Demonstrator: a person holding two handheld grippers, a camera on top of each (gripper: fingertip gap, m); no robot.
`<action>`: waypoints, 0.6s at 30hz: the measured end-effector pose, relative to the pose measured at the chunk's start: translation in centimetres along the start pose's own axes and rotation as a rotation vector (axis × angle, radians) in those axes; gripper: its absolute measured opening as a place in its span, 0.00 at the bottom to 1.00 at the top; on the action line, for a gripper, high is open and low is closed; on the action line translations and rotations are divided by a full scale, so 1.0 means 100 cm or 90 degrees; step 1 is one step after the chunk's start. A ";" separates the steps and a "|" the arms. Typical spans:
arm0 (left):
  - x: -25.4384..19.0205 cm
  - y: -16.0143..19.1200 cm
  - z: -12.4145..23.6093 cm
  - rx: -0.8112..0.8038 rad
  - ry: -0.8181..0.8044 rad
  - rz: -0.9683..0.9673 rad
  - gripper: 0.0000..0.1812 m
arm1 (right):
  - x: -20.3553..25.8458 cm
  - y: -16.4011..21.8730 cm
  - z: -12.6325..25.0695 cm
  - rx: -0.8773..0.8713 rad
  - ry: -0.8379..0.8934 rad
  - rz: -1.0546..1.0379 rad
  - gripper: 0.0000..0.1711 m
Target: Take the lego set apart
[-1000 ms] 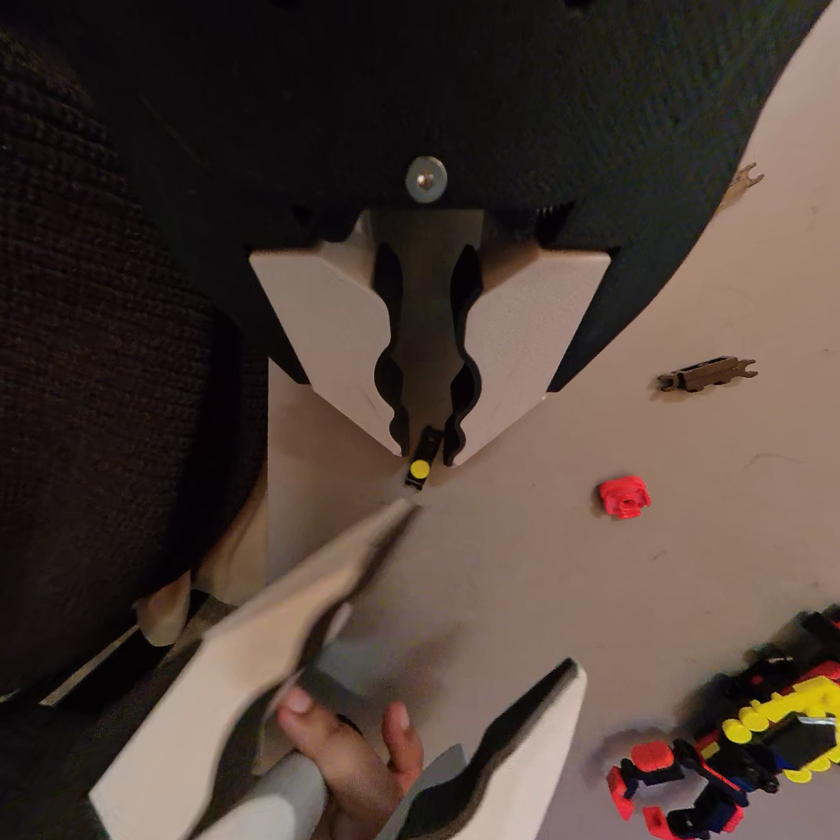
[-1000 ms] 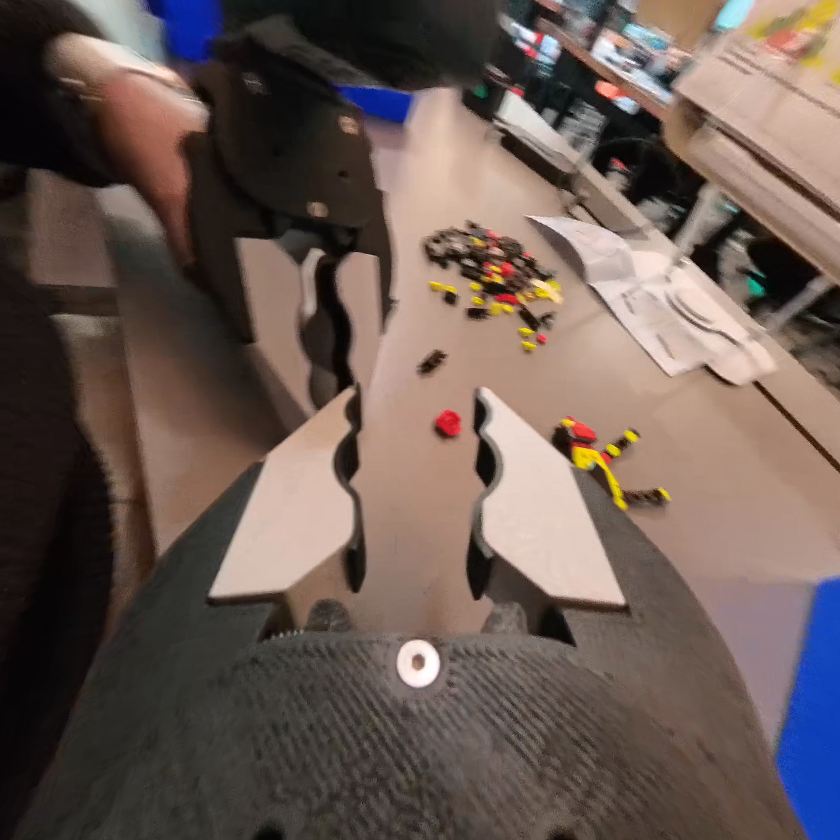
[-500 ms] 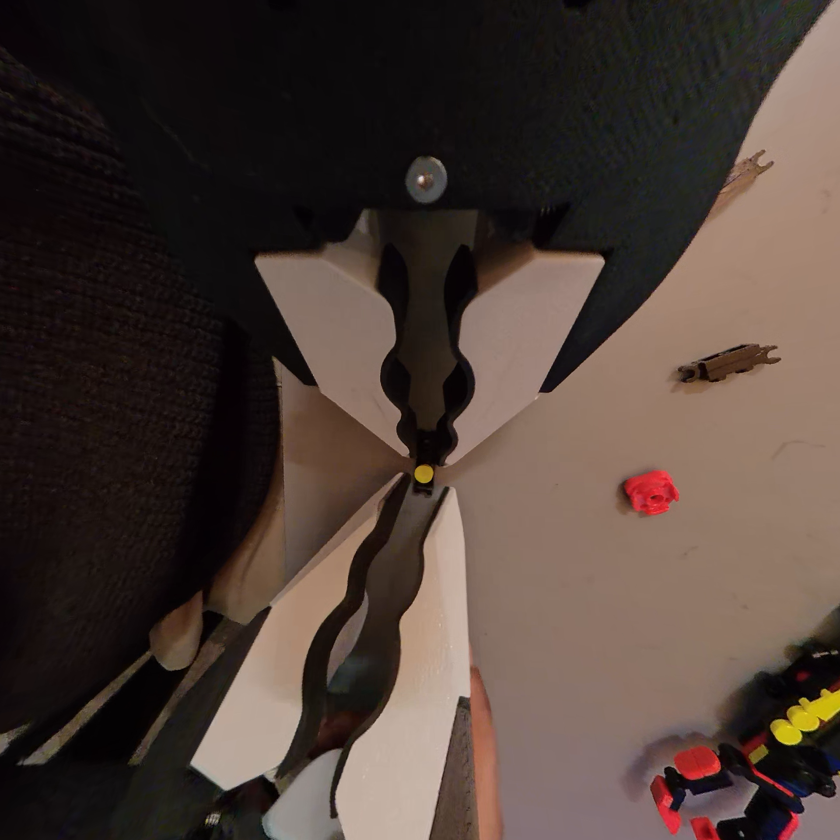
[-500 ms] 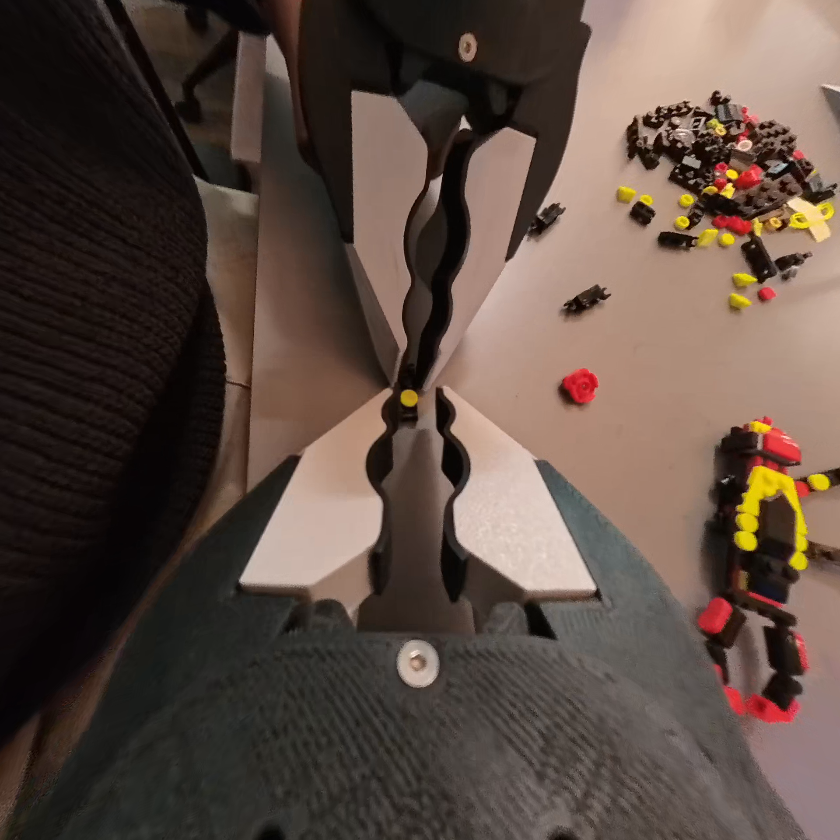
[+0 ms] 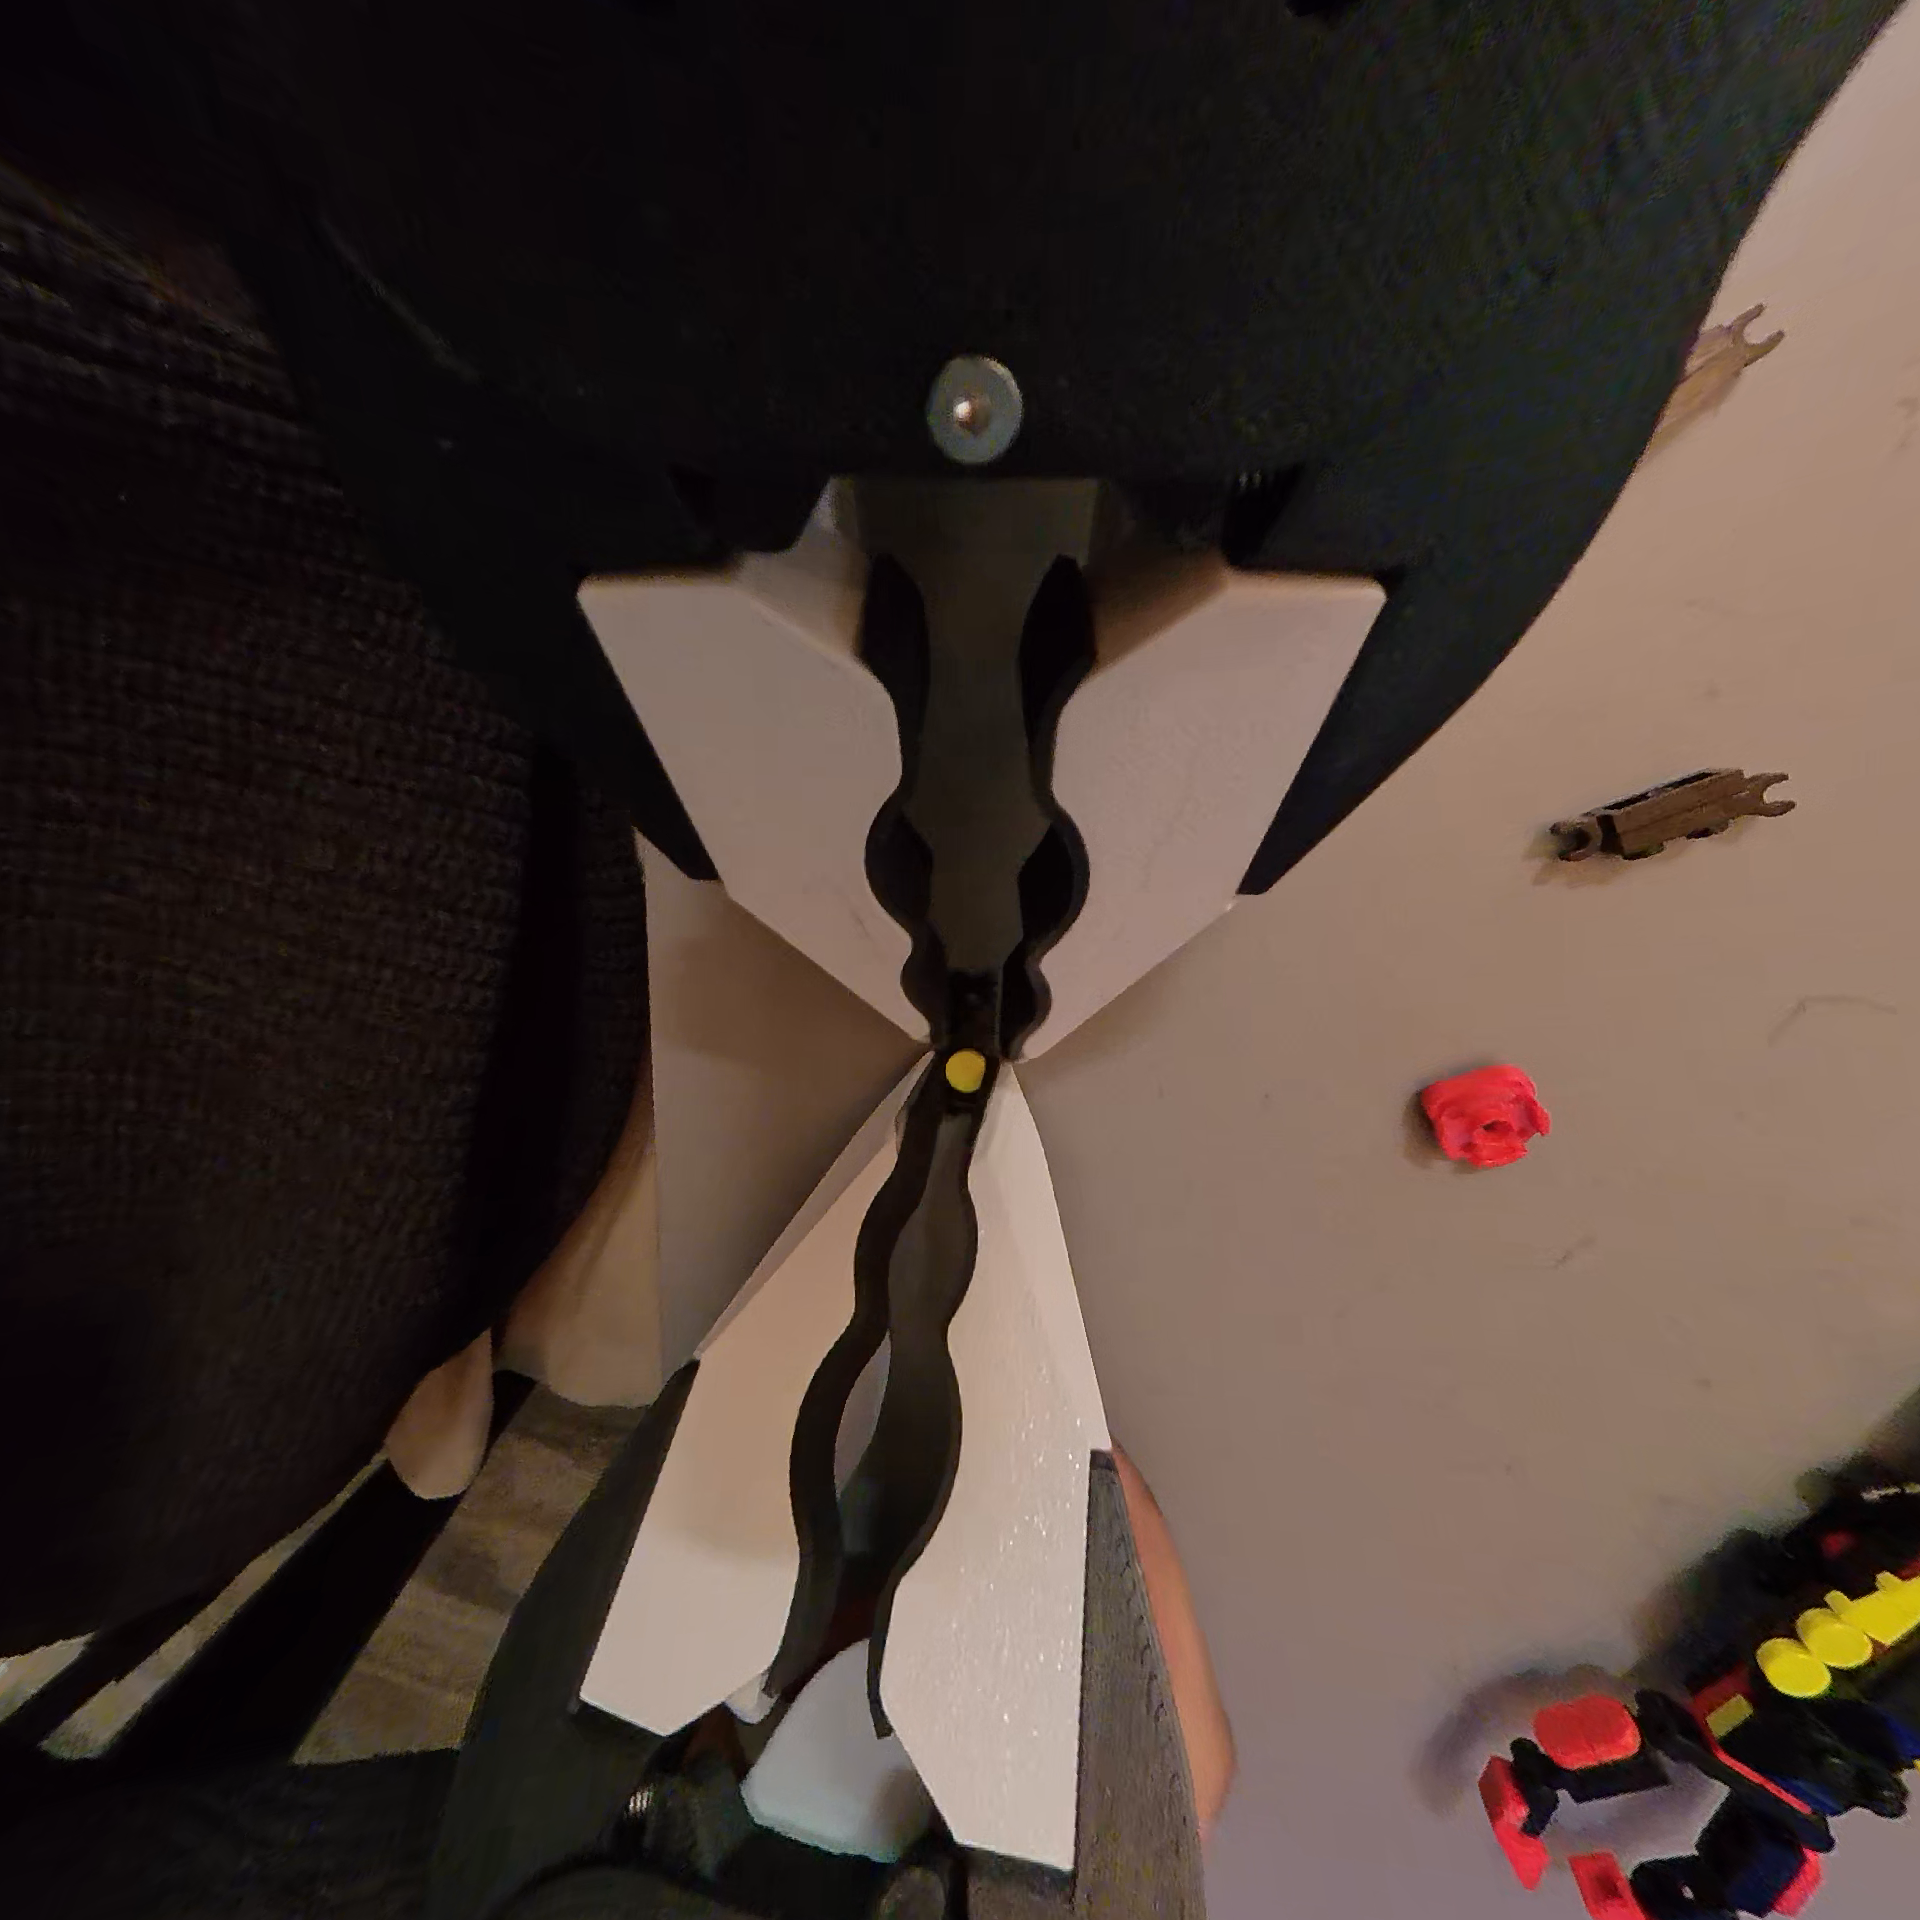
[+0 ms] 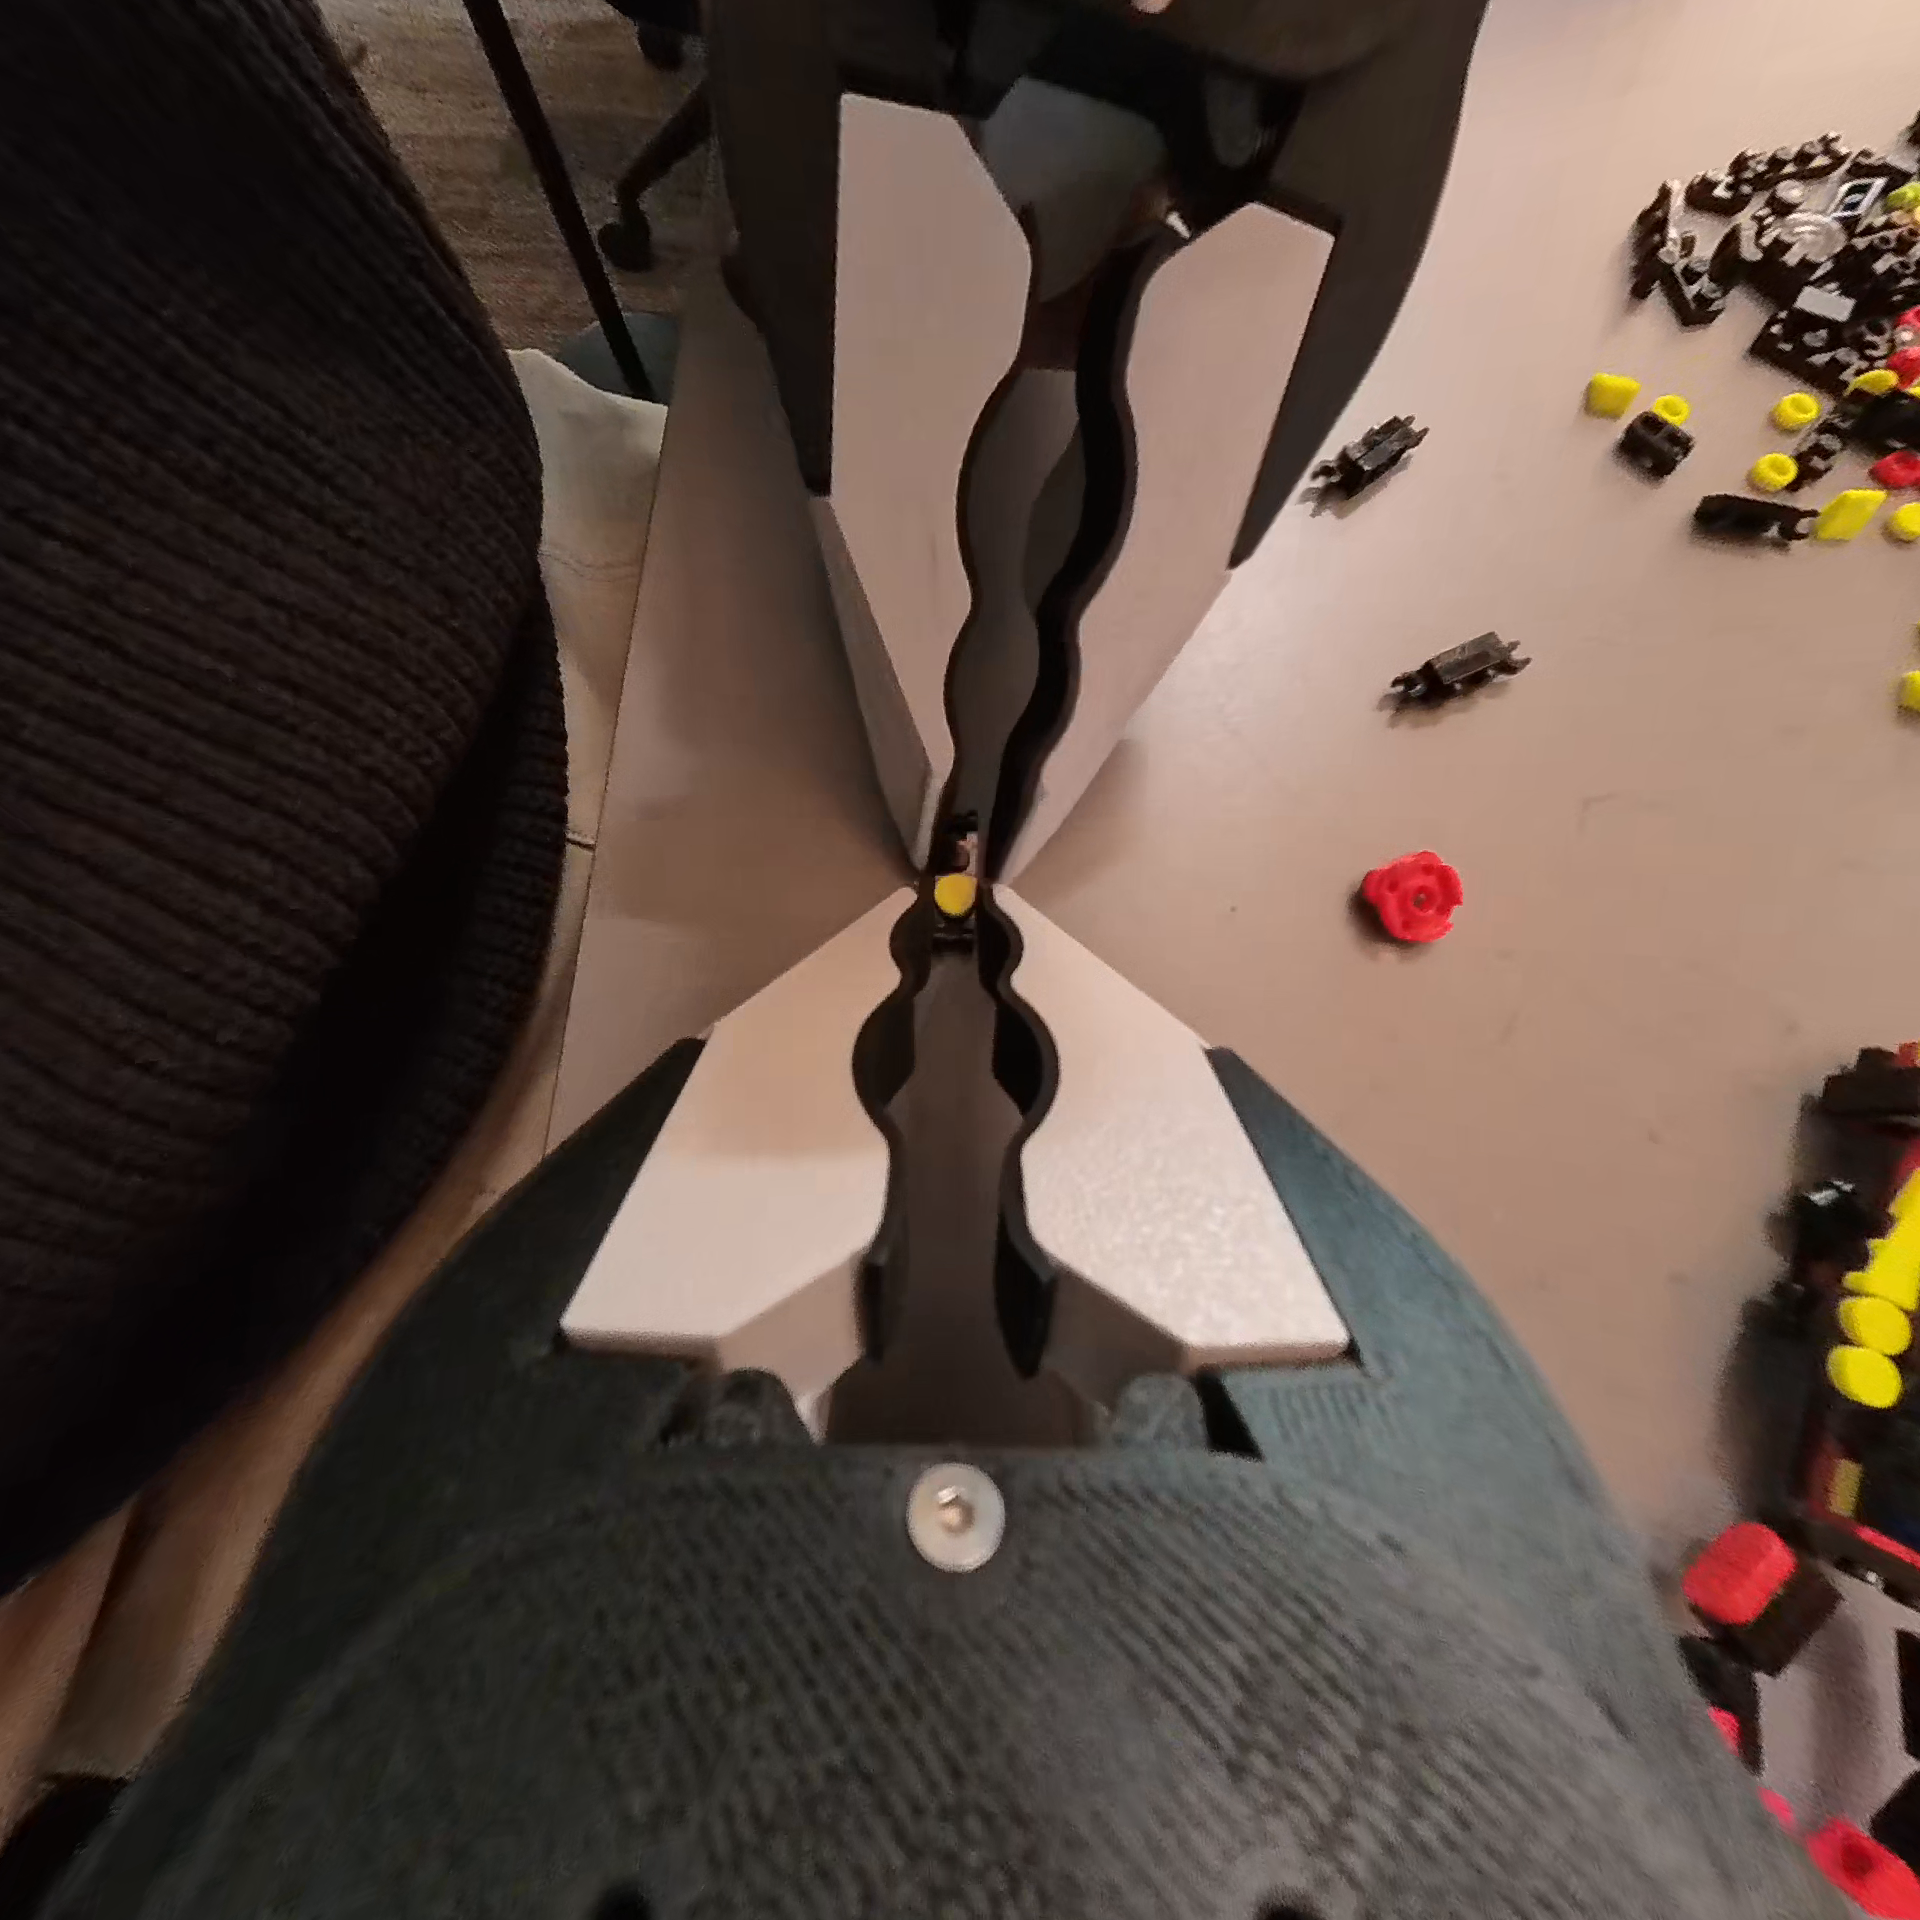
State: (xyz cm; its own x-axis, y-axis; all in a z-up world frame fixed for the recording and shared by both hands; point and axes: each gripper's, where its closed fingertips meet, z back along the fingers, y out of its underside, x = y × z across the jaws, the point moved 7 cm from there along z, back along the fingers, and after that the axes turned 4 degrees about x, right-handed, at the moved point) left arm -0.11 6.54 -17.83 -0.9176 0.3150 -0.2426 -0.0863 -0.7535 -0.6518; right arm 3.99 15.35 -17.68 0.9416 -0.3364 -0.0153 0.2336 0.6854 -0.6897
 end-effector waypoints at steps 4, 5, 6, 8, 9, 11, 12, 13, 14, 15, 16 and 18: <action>0.000 0.000 0.000 -0.001 -0.014 -0.007 0.05 | -0.001 0.000 -0.001 -0.003 -0.005 -0.028 0.04; 0.000 0.000 0.000 0.000 -0.018 -0.006 0.04 | -0.001 -0.001 -0.001 -0.002 -0.004 -0.032 0.04; 0.000 0.000 0.000 0.000 -0.018 -0.005 0.04 | -0.001 -0.001 -0.001 -0.001 -0.001 -0.031 0.04; 0.000 0.000 0.000 0.001 -0.016 -0.004 0.03 | -0.001 -0.001 -0.001 0.002 0.006 -0.027 0.04; 0.000 0.000 0.000 0.002 -0.015 -0.006 0.03 | -0.001 -0.001 -0.001 0.002 0.007 -0.026 0.04; 0.000 0.001 0.001 0.007 -0.013 -0.009 0.04 | 0.000 -0.001 -0.001 0.001 0.007 -0.022 0.04; 0.000 0.001 0.001 0.010 -0.012 -0.006 0.04 | 0.000 -0.001 -0.001 -0.001 0.007 -0.020 0.04; 0.000 0.001 0.001 0.011 -0.009 -0.003 0.04 | 0.000 -0.001 -0.001 -0.003 0.006 -0.020 0.04; 0.000 0.001 0.001 0.012 -0.008 0.000 0.04 | 0.000 -0.001 -0.001 -0.005 0.005 -0.021 0.04; 0.000 0.001 0.001 0.011 -0.006 0.004 0.04 | 0.000 -0.001 -0.001 -0.007 0.002 -0.024 0.04; 0.000 0.001 0.001 0.010 -0.006 0.006 0.03 | -0.001 -0.001 -0.001 -0.008 0.000 -0.027 0.04; 0.000 0.000 0.001 0.011 -0.010 0.006 0.03 | -0.001 -0.001 -0.001 -0.008 -0.002 -0.028 0.04</action>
State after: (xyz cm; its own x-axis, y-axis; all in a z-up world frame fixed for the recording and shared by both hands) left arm -0.10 6.47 -17.81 -0.9244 0.2986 -0.2374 -0.0839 -0.7663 -0.6370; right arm 3.88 15.24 -17.68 0.9309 -0.3647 0.0174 0.2722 0.6614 -0.6989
